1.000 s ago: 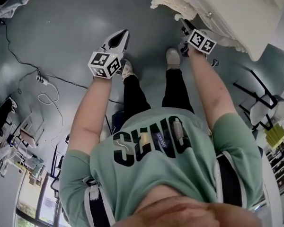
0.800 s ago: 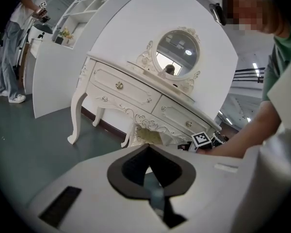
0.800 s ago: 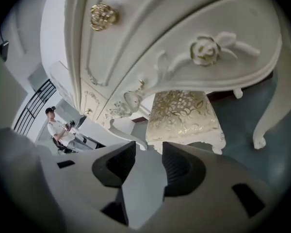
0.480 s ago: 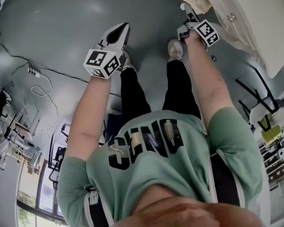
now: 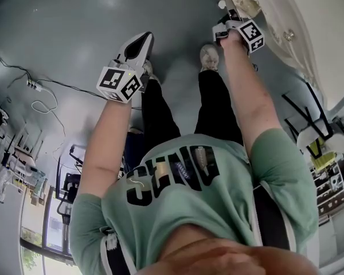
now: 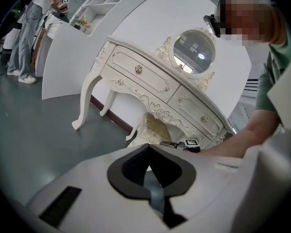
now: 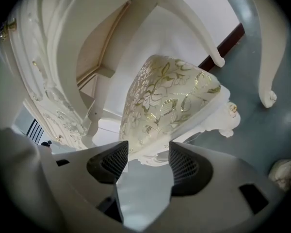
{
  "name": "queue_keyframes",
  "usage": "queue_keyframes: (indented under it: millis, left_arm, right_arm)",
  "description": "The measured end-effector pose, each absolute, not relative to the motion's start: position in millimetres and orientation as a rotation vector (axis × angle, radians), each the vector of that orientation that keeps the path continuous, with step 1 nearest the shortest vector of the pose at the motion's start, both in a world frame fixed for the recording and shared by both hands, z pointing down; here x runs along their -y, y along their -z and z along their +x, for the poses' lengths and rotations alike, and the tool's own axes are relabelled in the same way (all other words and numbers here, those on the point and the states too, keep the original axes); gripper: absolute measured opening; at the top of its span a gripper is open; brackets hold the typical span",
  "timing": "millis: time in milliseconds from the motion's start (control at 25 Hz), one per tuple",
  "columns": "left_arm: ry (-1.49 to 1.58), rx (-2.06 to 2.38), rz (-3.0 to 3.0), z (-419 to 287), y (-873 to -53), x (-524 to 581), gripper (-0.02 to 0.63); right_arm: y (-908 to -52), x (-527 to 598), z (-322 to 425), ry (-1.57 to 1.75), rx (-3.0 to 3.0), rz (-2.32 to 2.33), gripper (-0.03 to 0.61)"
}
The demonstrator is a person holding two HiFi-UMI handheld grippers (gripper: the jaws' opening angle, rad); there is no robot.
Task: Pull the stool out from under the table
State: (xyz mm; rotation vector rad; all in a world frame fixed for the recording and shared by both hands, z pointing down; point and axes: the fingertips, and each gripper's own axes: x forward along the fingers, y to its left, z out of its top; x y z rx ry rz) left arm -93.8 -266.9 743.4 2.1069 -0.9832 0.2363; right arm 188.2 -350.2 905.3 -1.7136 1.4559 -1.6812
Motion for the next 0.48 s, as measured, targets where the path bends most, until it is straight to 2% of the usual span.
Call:
queue_keyframes:
  millis: [200, 320, 400, 480]
  left_arm:
    - [-0.231, 0.971, 2.104, -87, -739, 274, 0.008]
    - [-0.243, 0.961, 2.11, -82, -735, 274, 0.008]
    - [-0.255, 0.958, 2.112, -81, -734, 274, 0.008]
    - [-0.259, 0.958, 2.109, -82, -734, 275, 0.008]
  right_arm:
    - [-903, 352, 183, 1.757, -1.426, -1.682, 0.287]
    - [-886, 353, 156, 1.747, -1.955, -1.773, 0.285]
    - [-873, 349, 140, 1.529, -2.502, -1.879, 0.285]
    - [-868, 350, 131, 1.175, -2.941, -1.955, 0.285]
